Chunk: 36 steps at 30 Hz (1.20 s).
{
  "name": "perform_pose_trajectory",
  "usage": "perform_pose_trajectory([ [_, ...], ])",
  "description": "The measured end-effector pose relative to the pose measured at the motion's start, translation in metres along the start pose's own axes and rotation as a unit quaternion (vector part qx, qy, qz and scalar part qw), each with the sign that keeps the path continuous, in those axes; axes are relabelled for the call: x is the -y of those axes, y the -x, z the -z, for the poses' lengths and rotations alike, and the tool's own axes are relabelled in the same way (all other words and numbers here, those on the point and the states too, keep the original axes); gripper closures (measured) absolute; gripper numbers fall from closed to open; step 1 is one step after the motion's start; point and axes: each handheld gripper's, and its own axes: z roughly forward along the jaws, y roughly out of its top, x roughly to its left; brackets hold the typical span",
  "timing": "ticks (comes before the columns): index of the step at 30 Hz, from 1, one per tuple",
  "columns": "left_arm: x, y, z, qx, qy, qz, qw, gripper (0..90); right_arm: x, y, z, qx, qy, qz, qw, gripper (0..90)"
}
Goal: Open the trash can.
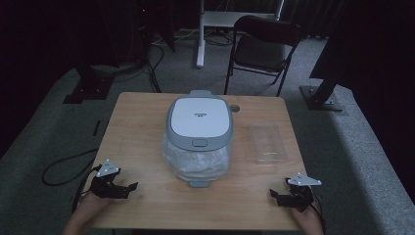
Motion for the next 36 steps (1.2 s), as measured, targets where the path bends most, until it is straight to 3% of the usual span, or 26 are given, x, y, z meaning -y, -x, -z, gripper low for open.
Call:
perform_pose_trajectory([
  [15,-0.037,0.026,0.015,0.026,0.041,-0.039,0.9981,6.2,0.000,0.000,0.000,0.000,0.000,0.000,1.0000,16.3],
  [28,-0.069,0.048,0.032,0.052,0.087,-0.067,0.9926,6.3,0.000,0.000,0.000,0.001,0.000,-0.001,1.0000,16.3],
  [33,-0.077,0.054,0.036,0.054,0.093,-0.076,0.9912,6.3,0.000,0.000,0.000,0.001,0.000,-0.001,1.0000,16.3],
  [36,-0.086,0.060,0.039,0.062,0.101,-0.086,0.9892,6.3,0.000,0.000,0.000,0.001,0.000,-0.002,1.0000,16.3],
])
